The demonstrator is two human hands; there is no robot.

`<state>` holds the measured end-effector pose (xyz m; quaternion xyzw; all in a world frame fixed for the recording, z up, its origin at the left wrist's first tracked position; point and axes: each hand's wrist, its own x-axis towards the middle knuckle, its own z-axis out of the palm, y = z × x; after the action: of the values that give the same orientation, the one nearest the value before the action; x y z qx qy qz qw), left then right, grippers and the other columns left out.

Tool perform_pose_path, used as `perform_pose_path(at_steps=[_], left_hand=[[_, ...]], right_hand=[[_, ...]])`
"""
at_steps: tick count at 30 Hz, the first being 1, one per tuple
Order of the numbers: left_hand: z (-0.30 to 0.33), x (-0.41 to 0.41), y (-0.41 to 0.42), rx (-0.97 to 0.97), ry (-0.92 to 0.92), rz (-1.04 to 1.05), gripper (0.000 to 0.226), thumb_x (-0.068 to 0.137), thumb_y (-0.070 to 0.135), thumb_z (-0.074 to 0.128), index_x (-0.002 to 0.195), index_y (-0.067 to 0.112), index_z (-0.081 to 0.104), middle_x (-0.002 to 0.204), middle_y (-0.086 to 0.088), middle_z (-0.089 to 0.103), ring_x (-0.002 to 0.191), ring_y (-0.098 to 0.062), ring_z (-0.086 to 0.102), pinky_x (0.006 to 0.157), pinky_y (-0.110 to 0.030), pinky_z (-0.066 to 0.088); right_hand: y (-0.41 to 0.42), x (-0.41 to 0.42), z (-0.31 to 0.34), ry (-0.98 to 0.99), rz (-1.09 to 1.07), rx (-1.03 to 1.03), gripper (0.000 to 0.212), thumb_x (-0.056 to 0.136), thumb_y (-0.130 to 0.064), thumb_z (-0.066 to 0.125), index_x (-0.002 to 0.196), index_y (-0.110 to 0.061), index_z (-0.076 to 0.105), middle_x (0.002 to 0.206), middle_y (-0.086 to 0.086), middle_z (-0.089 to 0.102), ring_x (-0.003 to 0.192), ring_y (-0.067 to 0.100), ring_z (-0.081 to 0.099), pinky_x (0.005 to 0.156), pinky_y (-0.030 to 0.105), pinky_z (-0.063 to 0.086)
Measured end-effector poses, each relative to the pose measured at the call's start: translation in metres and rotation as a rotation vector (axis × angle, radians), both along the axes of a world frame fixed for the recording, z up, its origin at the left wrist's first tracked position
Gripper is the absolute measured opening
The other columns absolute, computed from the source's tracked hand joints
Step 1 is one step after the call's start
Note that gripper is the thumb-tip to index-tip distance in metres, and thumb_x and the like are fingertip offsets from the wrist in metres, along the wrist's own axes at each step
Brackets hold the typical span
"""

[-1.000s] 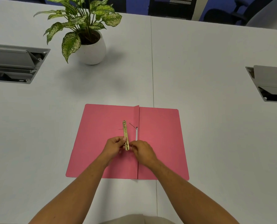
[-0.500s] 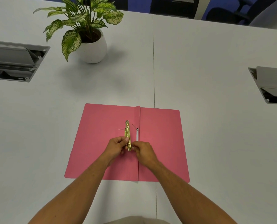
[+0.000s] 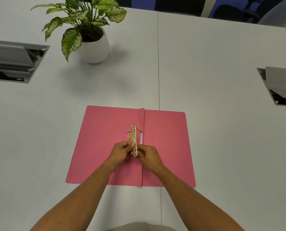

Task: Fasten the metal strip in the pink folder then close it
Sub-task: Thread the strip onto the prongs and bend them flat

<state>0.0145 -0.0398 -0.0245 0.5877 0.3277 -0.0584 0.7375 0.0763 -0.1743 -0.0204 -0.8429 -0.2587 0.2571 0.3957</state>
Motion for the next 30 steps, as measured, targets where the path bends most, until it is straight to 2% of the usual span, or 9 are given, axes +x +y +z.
perform_pose_path(at_steps=[4, 6, 8, 13, 16, 19, 22, 26, 30], left_hand=[[-0.001, 0.002, 0.000, 0.006, -0.014, -0.015, 0.020, 0.092, 0.019, 0.060, 0.092, 0.002, 0.071, 0.064, -0.010, 0.062, 0.051, -0.012, 0.049, 0.044, -0.016, 0.037], [-0.003, 0.002, 0.000, 0.012, -0.007, -0.016, 0.017, 0.092, 0.019, 0.060, 0.089, 0.007, 0.071, 0.067, -0.011, 0.063, 0.054, -0.012, 0.051, 0.044, -0.016, 0.038], [-0.005, 0.003, 0.001, 0.010, -0.004, -0.013, 0.016, 0.092, 0.019, 0.060, 0.085, 0.010, 0.071, 0.067, -0.011, 0.064, 0.054, -0.012, 0.052, 0.044, -0.016, 0.038], [-0.006, 0.005, 0.001, 0.014, 0.016, -0.010, 0.020, 0.093, 0.017, 0.059, 0.093, 0.000, 0.070, 0.062, -0.007, 0.062, 0.048, -0.008, 0.050, 0.042, -0.016, 0.037], [-0.006, 0.007, 0.002, 0.006, 0.012, 0.001, 0.016, 0.093, 0.015, 0.058, 0.087, 0.005, 0.069, 0.057, -0.002, 0.064, 0.046, -0.006, 0.050, 0.041, -0.016, 0.036], [-0.006, 0.009, 0.004, 0.008, 0.005, -0.001, 0.015, 0.093, 0.014, 0.058, 0.084, 0.008, 0.068, 0.053, 0.002, 0.065, 0.044, -0.005, 0.051, 0.040, -0.016, 0.036], [-0.007, 0.010, 0.004, 0.015, 0.012, -0.006, 0.015, 0.093, 0.015, 0.058, 0.084, 0.009, 0.069, 0.055, 0.000, 0.064, 0.045, -0.006, 0.051, 0.040, -0.016, 0.036], [-0.007, 0.012, 0.003, 0.034, 0.024, -0.034, 0.018, 0.094, 0.017, 0.057, 0.083, 0.009, 0.069, 0.053, -0.001, 0.060, 0.042, -0.005, 0.047, 0.040, -0.017, 0.034], [-0.005, 0.014, 0.003, 0.036, 0.020, -0.056, 0.019, 0.094, 0.016, 0.057, 0.082, 0.008, 0.069, 0.050, 0.004, 0.061, 0.042, -0.004, 0.048, 0.041, -0.016, 0.034]], right_hand=[[-0.003, 0.009, 0.000, 0.058, -0.128, -0.016, 0.023, 0.087, -0.005, 0.055, 0.102, -0.016, 0.067, 0.072, -0.008, 0.064, 0.062, 0.010, 0.061, 0.060, 0.024, 0.050], [-0.001, 0.018, 0.005, 0.035, -0.162, 0.006, 0.025, 0.089, -0.005, 0.052, 0.108, -0.016, 0.065, 0.071, -0.007, 0.059, 0.059, 0.015, 0.059, 0.056, 0.030, 0.051], [0.005, 0.030, 0.011, 0.004, -0.175, 0.010, 0.026, 0.092, -0.010, 0.051, 0.114, -0.018, 0.063, 0.075, -0.001, 0.061, 0.062, 0.019, 0.058, 0.058, 0.035, 0.052], [0.025, 0.057, 0.018, 0.052, -0.067, -0.055, 0.035, 0.095, -0.018, 0.054, 0.130, -0.022, 0.057, 0.086, 0.004, 0.070, 0.074, 0.015, 0.063, 0.076, 0.023, 0.048], [0.035, 0.066, 0.022, 0.073, -0.035, -0.066, 0.026, 0.094, -0.018, 0.056, 0.119, -0.016, 0.065, 0.073, -0.004, 0.064, 0.063, 0.005, 0.059, 0.067, 0.020, 0.044], [0.041, 0.070, 0.019, 0.106, -0.056, -0.064, 0.015, 0.093, -0.014, 0.058, 0.098, -0.009, 0.071, 0.075, 0.002, 0.066, 0.056, 0.002, 0.053, 0.064, 0.023, 0.043], [0.041, 0.069, 0.014, 0.149, -0.105, -0.047, 0.013, 0.093, -0.012, 0.058, 0.095, -0.007, 0.070, 0.077, 0.005, 0.067, 0.051, 0.002, 0.055, 0.062, 0.023, 0.047], [0.040, 0.069, 0.010, 0.175, -0.154, -0.015, 0.013, 0.093, -0.010, 0.058, 0.095, -0.006, 0.070, 0.077, 0.003, 0.068, 0.043, -0.011, 0.054, 0.058, 0.021, 0.048], [0.040, 0.067, 0.010, 0.190, -0.177, -0.014, 0.012, 0.092, -0.007, 0.058, 0.095, -0.007, 0.070, 0.075, 0.004, 0.068, 0.043, 0.000, 0.056, 0.050, 0.018, 0.049]])
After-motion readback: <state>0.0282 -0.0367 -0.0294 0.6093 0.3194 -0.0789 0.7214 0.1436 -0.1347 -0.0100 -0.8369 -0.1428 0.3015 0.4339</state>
